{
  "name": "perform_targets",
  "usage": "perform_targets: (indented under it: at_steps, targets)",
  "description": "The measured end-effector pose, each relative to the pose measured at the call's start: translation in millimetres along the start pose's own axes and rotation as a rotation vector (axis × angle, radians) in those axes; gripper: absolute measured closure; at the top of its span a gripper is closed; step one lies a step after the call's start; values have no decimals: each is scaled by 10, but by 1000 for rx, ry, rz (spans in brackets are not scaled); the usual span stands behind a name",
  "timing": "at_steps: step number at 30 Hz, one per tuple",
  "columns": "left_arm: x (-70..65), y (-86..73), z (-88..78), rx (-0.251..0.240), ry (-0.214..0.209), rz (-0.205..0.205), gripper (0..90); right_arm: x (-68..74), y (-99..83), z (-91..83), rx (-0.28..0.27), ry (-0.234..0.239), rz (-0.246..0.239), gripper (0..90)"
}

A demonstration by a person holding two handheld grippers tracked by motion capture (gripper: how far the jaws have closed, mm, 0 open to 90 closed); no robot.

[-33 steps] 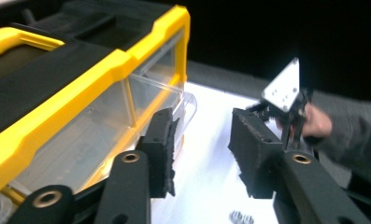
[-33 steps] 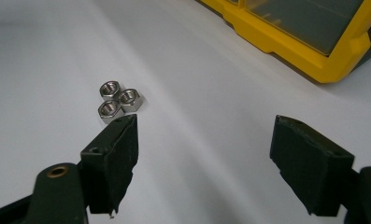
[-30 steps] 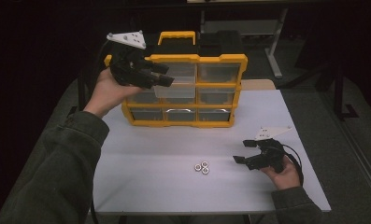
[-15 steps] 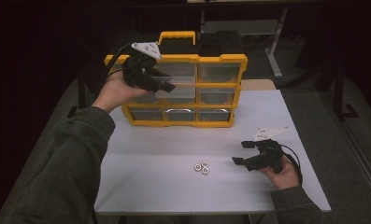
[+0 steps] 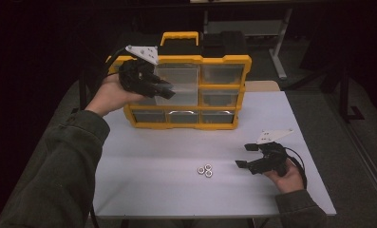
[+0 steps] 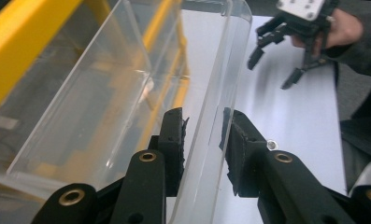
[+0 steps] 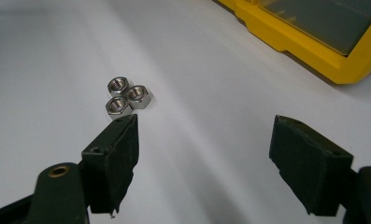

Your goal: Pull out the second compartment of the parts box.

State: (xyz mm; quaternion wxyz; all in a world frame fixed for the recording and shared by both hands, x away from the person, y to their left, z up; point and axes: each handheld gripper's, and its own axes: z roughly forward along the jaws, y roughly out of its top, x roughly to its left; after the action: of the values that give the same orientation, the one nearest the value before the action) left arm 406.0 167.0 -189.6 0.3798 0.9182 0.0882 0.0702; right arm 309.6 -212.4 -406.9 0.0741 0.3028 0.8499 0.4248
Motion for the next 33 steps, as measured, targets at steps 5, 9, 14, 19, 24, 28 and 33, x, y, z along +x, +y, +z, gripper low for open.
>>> perform_targets:
  at_steps: [5, 9, 14, 19, 24, 28, 33]
  targets:
    - [-23, 1, -20, 0, -3, 3, 697, 12, 4, 14, 10, 0, 5, 230]
    - [-35, -23, -16, -1, -11, 0, 696, 18, 6, 15, 11, -1, -1, 230]
    - [-54, -43, -4, -7, -9, 1, 695, 13, 5, 21, 11, 0, 0, 230]
    - [-70, -47, -3, -18, -9, -13, 599, 23, 7, 25, 10, -2, 3, 230]
    - [-131, -12, -94, -89, 6, -11, 532, 21, 7, 21, 6, -3, 4, 229]
    - [-157, -20, -193, -127, 8, -22, 497, 24, 8, 9, 8, -8, 5, 229]
    - [-243, -27, -323, -163, 18, -8, 466, 18, 8, 18, 9, -11, 4, 229]
